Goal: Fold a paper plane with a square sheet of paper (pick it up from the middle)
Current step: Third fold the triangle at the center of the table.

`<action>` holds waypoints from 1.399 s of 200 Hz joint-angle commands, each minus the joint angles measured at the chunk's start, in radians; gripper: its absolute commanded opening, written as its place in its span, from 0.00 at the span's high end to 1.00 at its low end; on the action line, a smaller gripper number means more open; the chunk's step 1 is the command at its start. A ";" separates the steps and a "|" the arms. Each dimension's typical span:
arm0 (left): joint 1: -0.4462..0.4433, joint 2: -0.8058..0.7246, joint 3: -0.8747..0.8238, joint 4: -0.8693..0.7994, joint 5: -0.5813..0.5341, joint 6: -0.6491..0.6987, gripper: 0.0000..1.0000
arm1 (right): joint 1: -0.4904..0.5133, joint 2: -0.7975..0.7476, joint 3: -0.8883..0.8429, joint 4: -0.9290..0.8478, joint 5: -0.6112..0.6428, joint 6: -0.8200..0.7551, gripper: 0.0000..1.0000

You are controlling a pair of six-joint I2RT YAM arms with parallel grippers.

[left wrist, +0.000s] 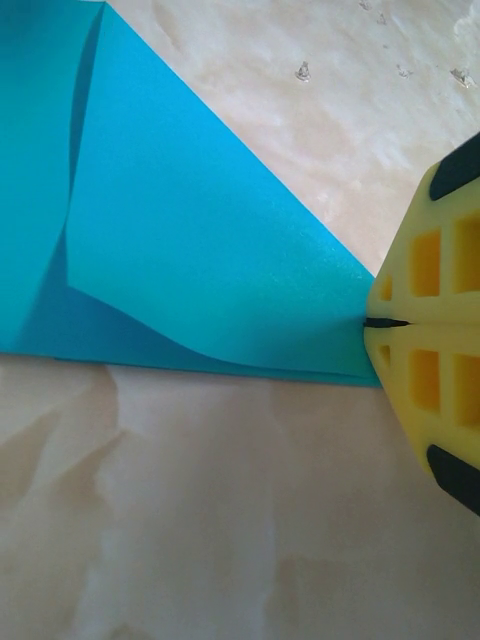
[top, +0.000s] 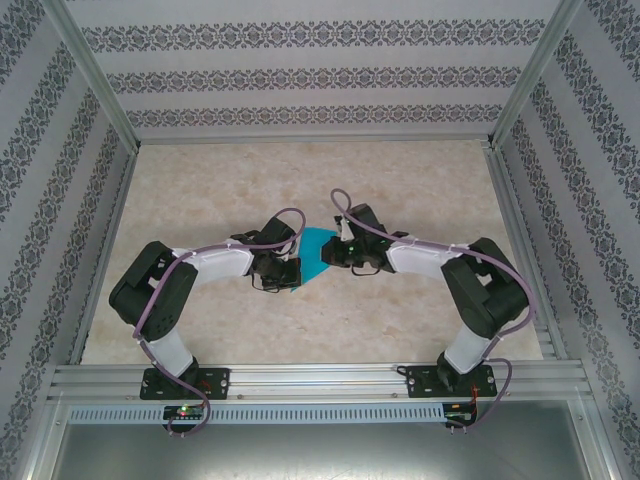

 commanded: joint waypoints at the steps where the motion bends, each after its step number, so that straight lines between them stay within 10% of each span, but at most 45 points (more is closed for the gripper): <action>1: 0.023 0.052 -0.030 -0.139 -0.071 0.034 1.00 | 0.033 0.075 0.044 0.035 -0.020 0.040 0.93; 127: 0.023 0.038 -0.043 -0.176 -0.098 0.022 1.00 | -0.183 0.018 0.014 -0.159 0.024 -0.142 0.97; 280: 0.023 -0.054 -0.073 0.007 -0.055 0.030 1.00 | 0.048 0.185 0.091 -0.022 -0.133 0.038 1.00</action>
